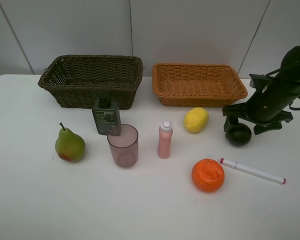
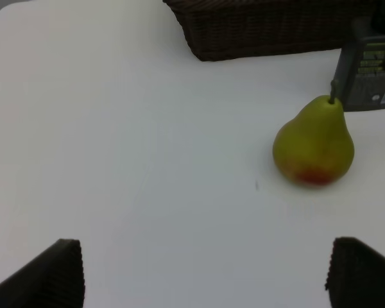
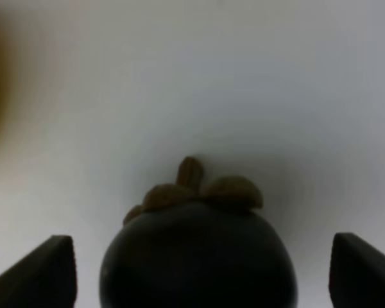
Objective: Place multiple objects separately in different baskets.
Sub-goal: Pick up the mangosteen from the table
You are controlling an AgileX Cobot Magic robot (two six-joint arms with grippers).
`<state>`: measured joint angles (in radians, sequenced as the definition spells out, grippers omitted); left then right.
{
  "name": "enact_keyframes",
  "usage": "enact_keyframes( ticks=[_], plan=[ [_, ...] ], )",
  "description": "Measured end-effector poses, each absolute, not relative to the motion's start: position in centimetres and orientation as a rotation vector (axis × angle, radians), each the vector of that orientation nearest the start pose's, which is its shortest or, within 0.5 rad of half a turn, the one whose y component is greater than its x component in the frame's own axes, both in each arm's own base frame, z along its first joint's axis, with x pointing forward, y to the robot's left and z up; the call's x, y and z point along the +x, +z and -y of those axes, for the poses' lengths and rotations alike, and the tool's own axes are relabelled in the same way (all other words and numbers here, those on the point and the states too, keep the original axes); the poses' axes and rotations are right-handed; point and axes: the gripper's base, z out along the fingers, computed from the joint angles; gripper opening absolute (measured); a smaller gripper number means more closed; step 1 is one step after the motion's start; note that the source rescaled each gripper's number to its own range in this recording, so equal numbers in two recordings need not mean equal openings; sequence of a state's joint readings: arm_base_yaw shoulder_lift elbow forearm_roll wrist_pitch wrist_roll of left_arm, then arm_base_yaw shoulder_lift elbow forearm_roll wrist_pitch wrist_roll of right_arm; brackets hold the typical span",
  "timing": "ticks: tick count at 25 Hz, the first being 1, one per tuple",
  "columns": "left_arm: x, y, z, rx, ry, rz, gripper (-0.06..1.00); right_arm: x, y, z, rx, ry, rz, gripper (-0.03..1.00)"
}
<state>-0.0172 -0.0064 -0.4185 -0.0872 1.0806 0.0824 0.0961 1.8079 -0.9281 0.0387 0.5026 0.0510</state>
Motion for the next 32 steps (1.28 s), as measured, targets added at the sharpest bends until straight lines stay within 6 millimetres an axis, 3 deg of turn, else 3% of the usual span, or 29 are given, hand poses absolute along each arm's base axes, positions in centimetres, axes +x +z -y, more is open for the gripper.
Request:
enact_keyframes(
  ticks=[6,12,16,32],
  plan=[
    [0.2,25.3,0.7,0.108,-0.068,-2.134,1.00,31.9,13.4,-3.5,-0.016,0.074,-2.881,0.73],
    [0.2,25.3,0.7,0.108,-0.068,-2.134,1.00,31.8,11.2,-3.5,-0.005,0.073,-2.954,0.72],
    [0.2,25.3,0.7,0.108,-0.068,-2.134,1.00,31.8,10.9,-3.5,-0.003,0.072,-2.967,0.59],
    [0.2,25.3,0.7,0.108,-0.068,-2.134,1.00,31.8,10.9,-3.5,-0.003,0.072,-2.967,0.59]
  ],
)
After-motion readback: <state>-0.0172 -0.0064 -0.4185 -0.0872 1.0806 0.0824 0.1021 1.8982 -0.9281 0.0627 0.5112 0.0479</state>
